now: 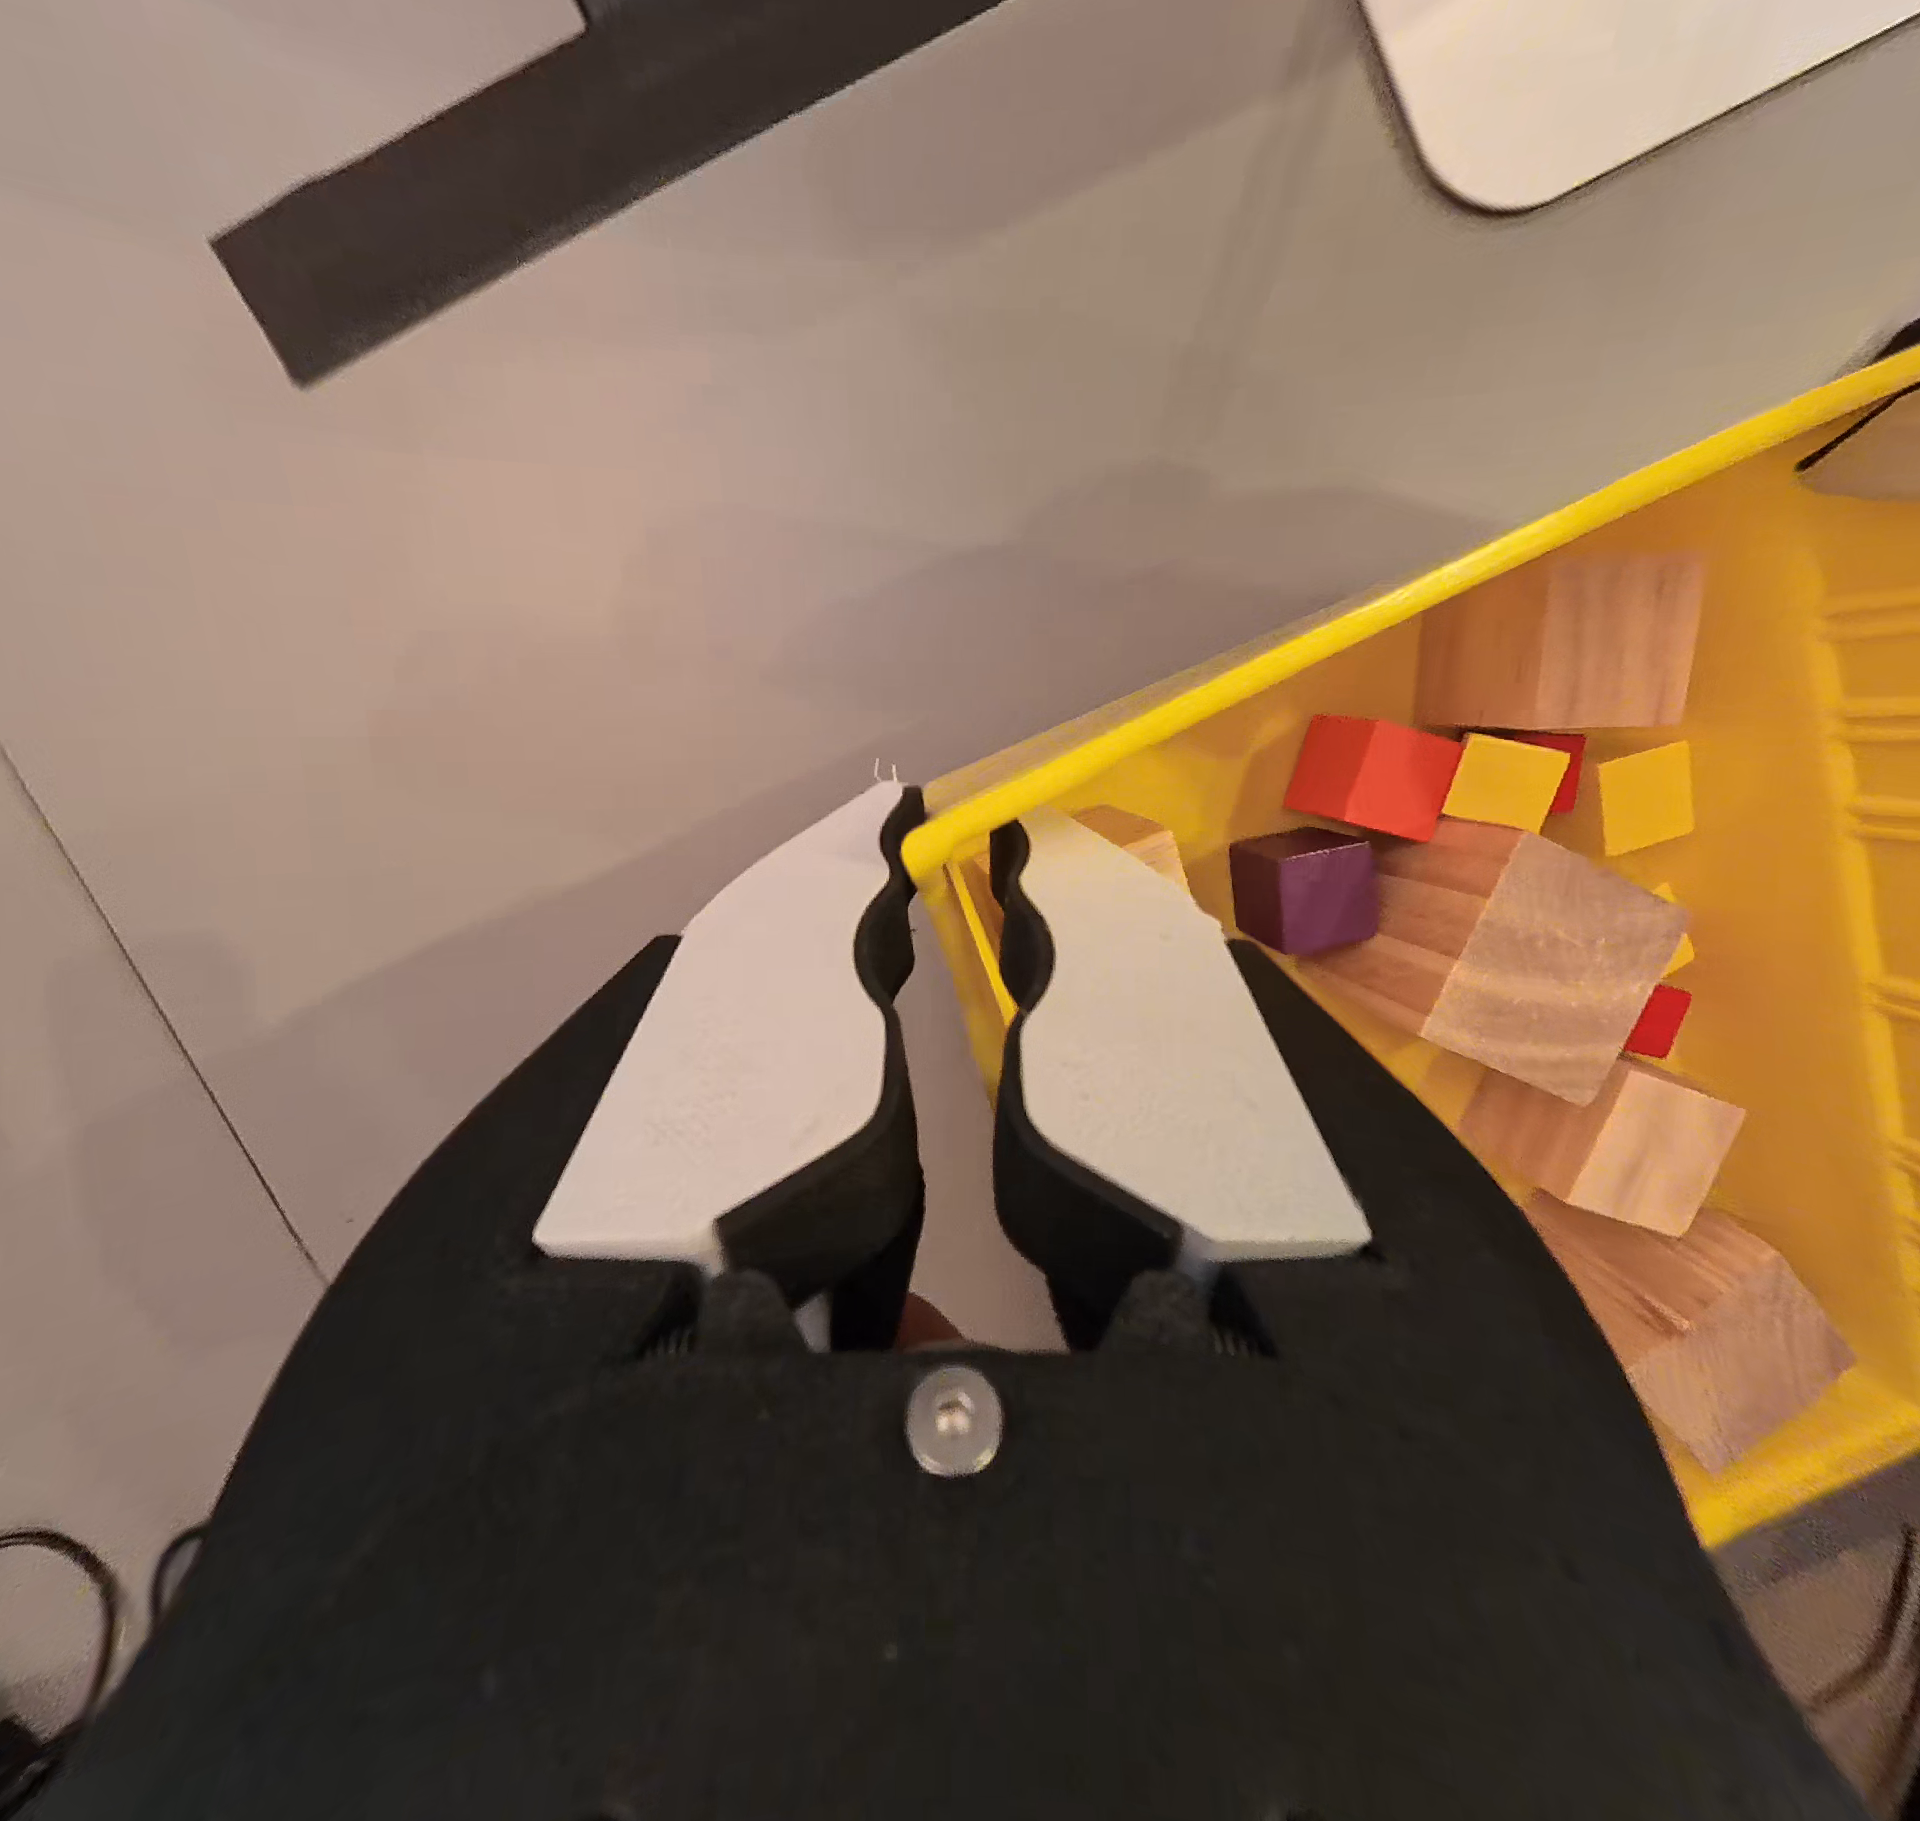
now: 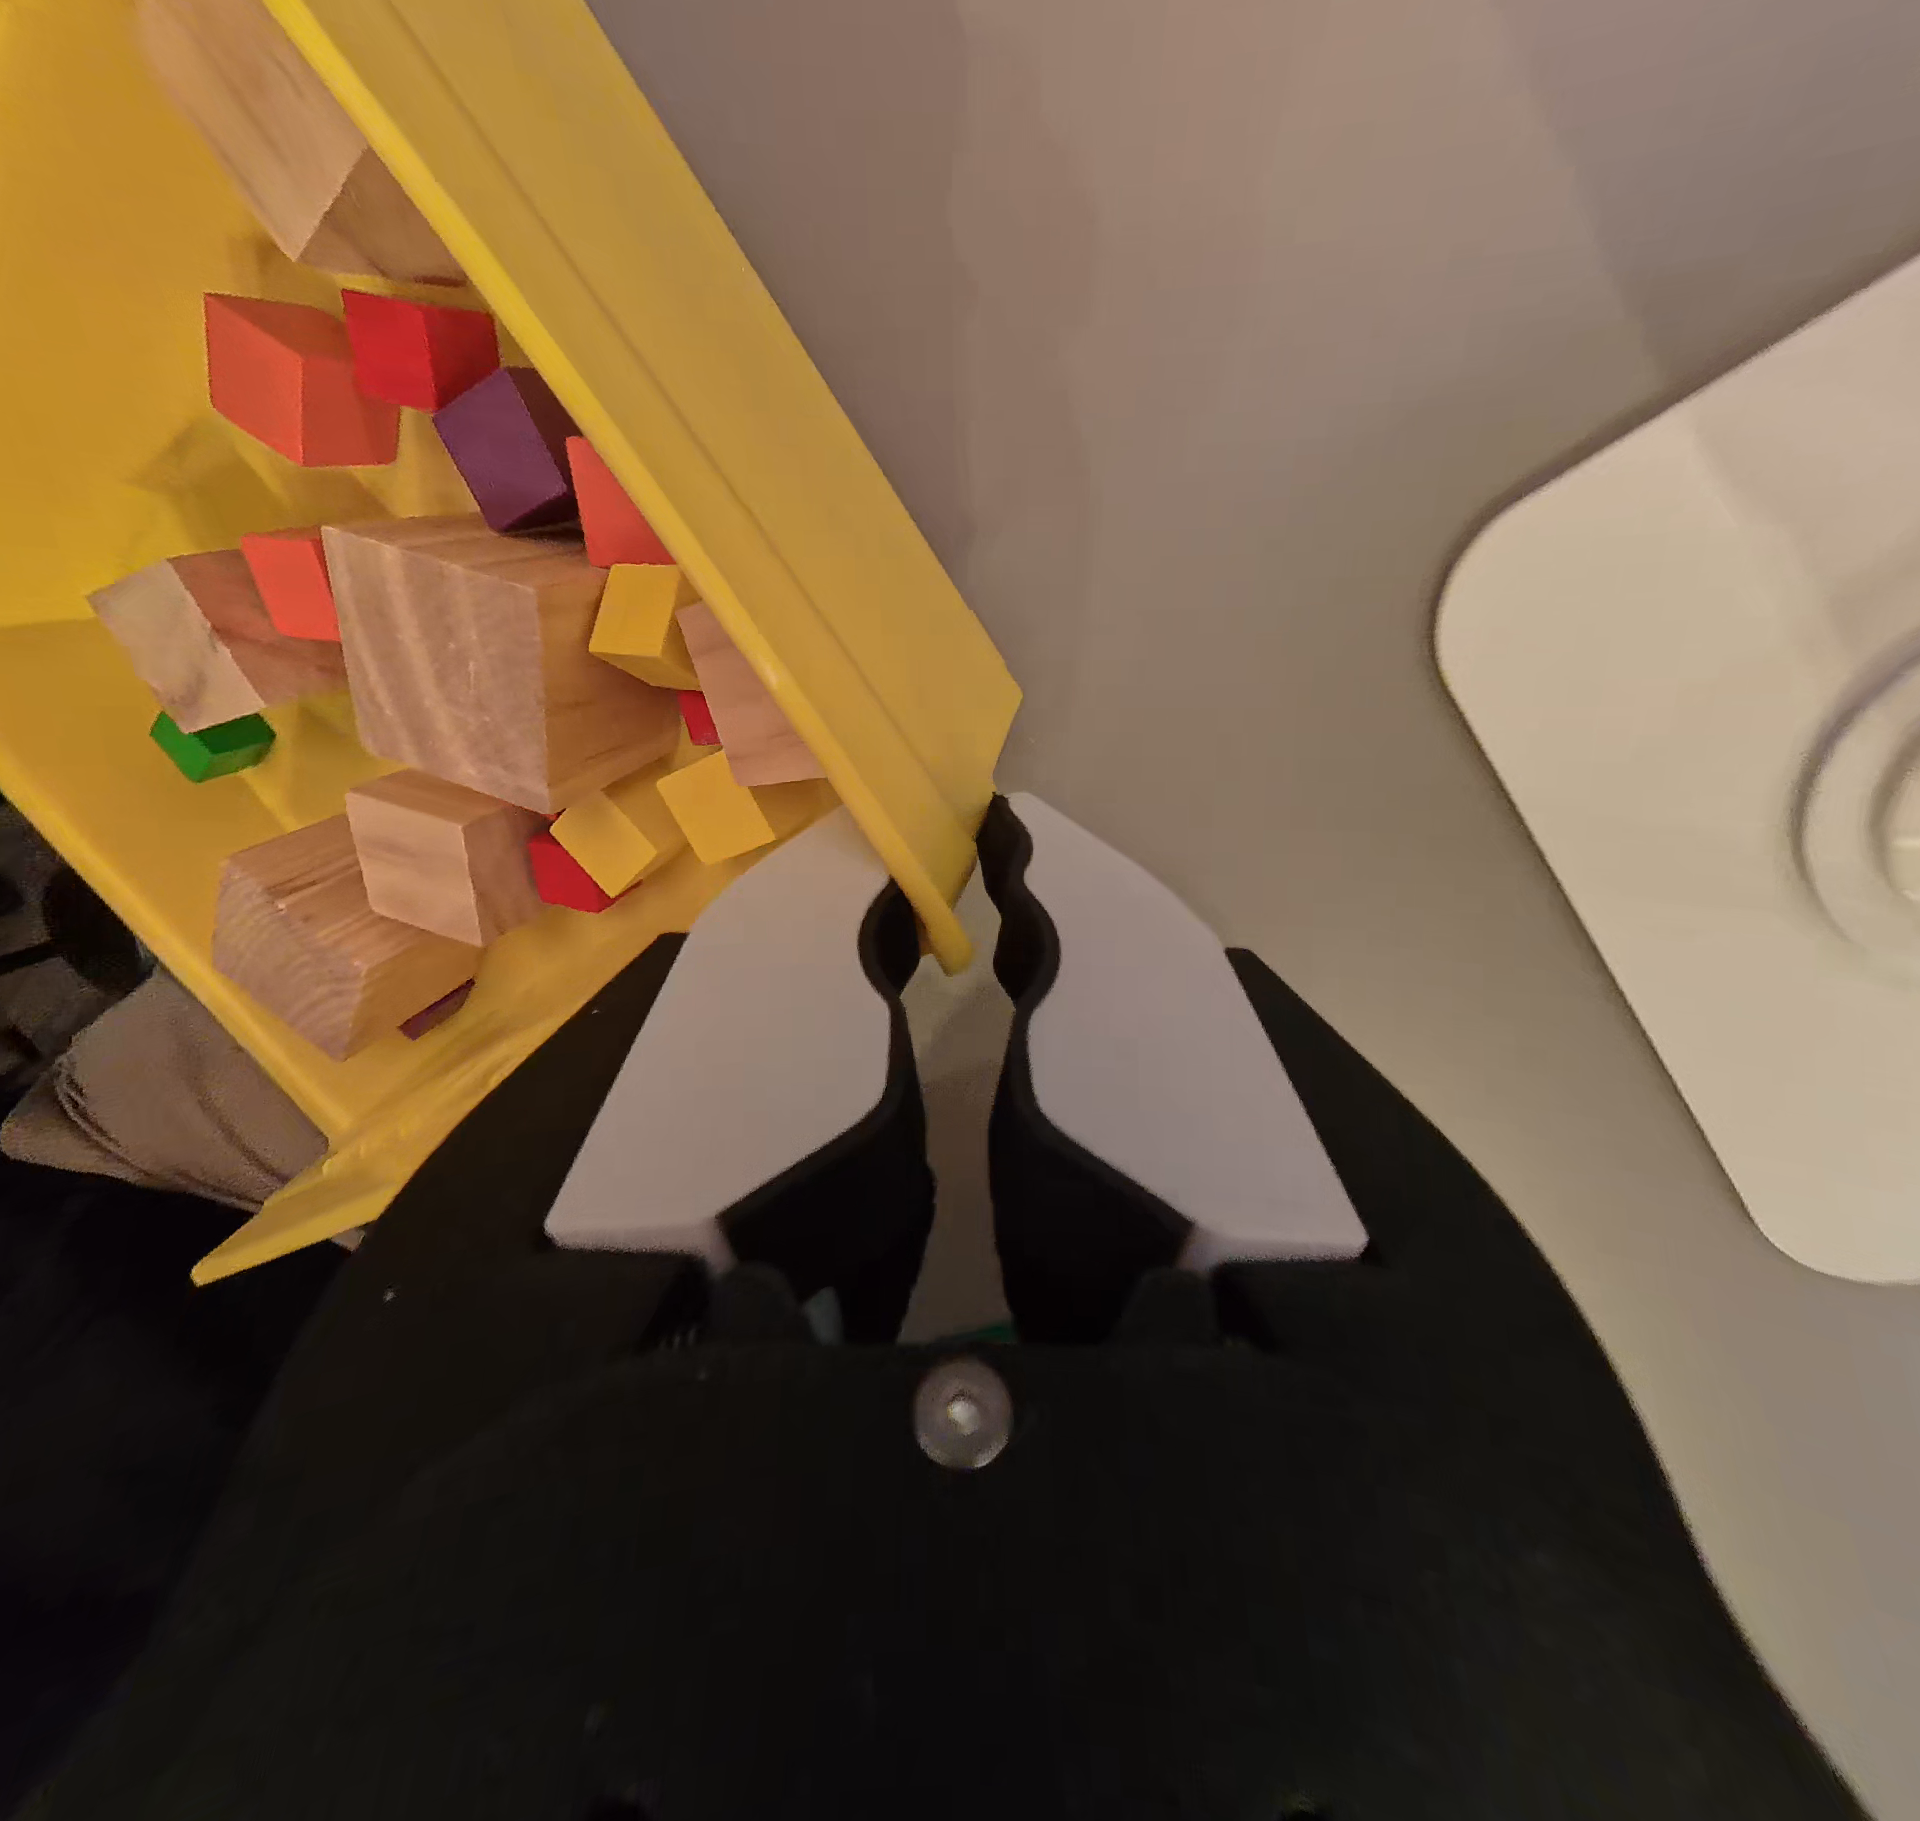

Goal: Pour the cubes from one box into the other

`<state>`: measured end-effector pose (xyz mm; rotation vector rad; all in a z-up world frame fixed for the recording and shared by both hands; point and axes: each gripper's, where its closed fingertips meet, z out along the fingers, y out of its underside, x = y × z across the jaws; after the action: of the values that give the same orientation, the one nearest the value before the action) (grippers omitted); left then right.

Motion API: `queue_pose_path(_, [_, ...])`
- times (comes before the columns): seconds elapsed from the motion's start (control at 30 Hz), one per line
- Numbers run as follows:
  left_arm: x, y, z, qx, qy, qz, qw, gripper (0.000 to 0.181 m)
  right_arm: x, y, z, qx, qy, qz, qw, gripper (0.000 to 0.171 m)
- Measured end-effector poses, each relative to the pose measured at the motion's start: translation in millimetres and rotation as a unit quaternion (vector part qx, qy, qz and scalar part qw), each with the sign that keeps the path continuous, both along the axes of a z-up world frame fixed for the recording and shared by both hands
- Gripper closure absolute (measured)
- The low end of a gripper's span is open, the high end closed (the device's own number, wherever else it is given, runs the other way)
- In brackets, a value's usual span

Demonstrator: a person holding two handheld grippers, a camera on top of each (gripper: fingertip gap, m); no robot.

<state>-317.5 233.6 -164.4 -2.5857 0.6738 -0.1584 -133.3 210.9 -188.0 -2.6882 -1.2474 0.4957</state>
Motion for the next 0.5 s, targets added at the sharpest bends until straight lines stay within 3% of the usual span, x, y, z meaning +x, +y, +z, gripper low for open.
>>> queue_pose_path(0.5, [136, 59, 126, 0.069, 0.021, -0.078, 0.994, 0.170, 129, 37, 109, 0.055, 0.042, -0.082, 0.994, 0.165])
